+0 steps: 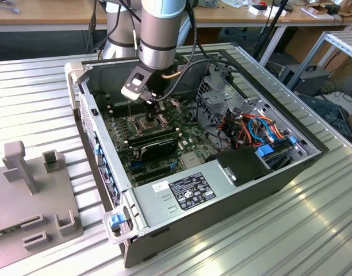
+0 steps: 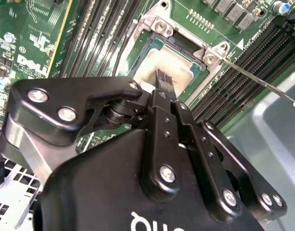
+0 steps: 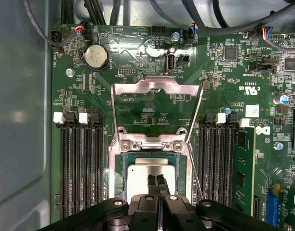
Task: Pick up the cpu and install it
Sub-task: 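Place the cpu into insertion slot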
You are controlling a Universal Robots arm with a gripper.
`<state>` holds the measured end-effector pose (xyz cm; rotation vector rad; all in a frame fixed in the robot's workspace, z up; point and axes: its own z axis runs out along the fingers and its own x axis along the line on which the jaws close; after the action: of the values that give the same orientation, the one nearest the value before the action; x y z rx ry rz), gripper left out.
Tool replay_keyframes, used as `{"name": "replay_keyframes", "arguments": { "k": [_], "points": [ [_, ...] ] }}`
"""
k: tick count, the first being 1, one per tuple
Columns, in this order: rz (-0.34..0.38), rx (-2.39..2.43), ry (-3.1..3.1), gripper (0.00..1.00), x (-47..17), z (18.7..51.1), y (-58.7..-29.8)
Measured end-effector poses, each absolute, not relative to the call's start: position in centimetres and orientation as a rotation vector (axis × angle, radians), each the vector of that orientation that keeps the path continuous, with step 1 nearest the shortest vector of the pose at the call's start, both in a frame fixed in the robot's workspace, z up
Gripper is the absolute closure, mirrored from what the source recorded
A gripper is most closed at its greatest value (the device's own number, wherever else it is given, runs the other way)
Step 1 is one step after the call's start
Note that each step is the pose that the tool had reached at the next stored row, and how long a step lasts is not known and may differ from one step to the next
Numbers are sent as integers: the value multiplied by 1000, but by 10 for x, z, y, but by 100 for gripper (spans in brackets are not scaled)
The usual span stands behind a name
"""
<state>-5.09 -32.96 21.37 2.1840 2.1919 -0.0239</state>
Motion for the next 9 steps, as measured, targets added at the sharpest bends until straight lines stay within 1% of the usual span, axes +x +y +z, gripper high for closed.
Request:
{"name": "replay_keyframes", "arguments": {
  "k": [9],
  "points": [
    [-22, 2185, 2193, 89, -51, 207, -328]
  ]
}}
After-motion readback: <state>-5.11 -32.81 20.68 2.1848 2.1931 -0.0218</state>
